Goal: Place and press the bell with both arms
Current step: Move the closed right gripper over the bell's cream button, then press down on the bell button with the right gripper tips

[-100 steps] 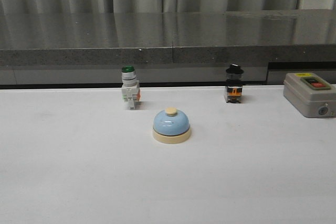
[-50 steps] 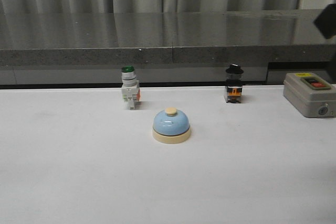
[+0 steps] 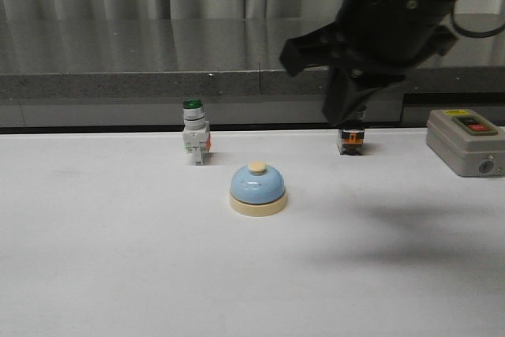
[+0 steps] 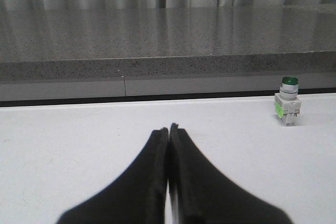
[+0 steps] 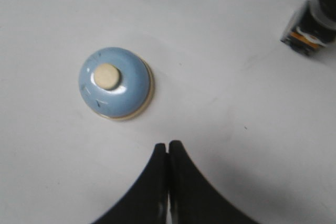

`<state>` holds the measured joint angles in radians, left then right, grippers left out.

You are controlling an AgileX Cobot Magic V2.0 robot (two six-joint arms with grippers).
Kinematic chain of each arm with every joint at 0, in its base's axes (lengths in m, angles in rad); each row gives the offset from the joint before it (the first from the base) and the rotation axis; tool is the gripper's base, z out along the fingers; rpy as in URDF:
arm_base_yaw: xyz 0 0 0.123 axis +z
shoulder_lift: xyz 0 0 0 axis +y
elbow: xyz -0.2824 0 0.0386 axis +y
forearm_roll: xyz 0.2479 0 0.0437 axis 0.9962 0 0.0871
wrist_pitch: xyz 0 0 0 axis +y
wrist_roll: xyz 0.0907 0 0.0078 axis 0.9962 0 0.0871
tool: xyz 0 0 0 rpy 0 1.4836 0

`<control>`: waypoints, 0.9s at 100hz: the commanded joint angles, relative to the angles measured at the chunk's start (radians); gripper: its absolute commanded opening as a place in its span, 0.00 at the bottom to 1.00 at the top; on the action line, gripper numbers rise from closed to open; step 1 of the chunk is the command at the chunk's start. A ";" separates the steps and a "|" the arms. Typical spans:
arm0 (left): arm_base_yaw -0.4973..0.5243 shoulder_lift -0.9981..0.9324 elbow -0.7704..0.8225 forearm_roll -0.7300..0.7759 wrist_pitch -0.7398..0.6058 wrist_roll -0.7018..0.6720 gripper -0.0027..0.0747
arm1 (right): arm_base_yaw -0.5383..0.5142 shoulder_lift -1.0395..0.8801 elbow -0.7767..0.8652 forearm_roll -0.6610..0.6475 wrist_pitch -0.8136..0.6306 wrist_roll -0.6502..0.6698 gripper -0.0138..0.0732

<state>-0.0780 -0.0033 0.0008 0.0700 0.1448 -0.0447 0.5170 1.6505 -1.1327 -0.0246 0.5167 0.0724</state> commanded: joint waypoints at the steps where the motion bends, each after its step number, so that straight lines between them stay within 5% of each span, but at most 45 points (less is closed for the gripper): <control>1: 0.001 -0.027 0.041 -0.002 -0.083 -0.008 0.01 | 0.018 0.019 -0.082 0.004 -0.048 -0.011 0.09; 33: 0.001 -0.027 0.041 -0.002 -0.083 -0.008 0.01 | 0.061 0.182 -0.240 0.004 -0.012 -0.011 0.09; 90: 0.001 -0.027 0.041 -0.002 -0.083 -0.008 0.01 | 0.071 0.239 -0.260 0.054 -0.016 -0.011 0.09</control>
<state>-0.0780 -0.0033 0.0008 0.0700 0.1448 -0.0447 0.5833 1.9331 -1.3600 0.0179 0.5389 0.0717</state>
